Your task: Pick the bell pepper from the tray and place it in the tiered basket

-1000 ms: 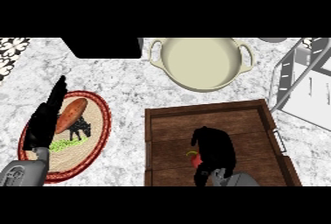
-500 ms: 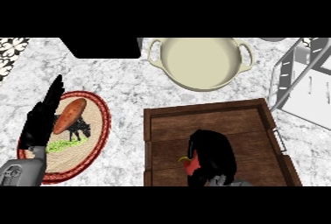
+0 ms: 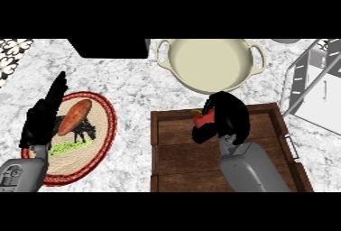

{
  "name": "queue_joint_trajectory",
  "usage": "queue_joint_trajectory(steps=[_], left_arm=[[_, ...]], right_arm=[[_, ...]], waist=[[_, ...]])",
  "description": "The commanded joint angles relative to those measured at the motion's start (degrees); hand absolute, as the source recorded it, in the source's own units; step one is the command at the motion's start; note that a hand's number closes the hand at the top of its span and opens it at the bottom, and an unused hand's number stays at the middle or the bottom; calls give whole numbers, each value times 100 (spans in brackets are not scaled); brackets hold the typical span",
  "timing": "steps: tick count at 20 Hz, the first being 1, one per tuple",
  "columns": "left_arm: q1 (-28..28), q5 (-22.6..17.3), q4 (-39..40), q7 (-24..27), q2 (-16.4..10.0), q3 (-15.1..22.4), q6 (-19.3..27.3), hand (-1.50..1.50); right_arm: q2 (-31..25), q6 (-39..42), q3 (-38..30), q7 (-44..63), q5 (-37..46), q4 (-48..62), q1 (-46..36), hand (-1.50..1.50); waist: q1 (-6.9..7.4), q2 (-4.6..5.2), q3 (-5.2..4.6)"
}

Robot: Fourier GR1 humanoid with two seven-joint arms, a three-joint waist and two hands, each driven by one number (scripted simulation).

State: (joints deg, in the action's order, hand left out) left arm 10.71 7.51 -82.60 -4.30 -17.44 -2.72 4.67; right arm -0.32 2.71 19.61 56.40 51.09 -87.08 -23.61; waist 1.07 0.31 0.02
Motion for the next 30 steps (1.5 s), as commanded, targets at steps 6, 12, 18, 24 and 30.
queue_joint_trajectory(steps=[6, 12, 18, 24, 30], left_arm=[[-324, 31, -121, 91, 58, 25, -7, 0], [-292, 100, -208, 26, 96, 5, 43, 0], [-403, 146, -118, 203, 164, -35, 77, 0], [-109, 176, -16, 50, 228, -82, 14, 0], [-205, 360, -138, -56, 374, 81, 91, 0]], right_arm=[[-190, -1328, -677, 562, 1444, -72, -1399, 150], [-702, -550, -1412, 699, 1733, -177, -2522, 150], [-1564, 1036, -1976, 362, 1278, -654, -2633, 150], [-1742, 302, -2713, -561, 684, -245, -2379, 150], [-2359, 739, -2472, -827, 1175, 647, -2713, 150]], waist=[[-43, -46, -6], [-75, -46, -6], [-128, -55, -6], [-108, -27, -2], [-63, -24, -3]])
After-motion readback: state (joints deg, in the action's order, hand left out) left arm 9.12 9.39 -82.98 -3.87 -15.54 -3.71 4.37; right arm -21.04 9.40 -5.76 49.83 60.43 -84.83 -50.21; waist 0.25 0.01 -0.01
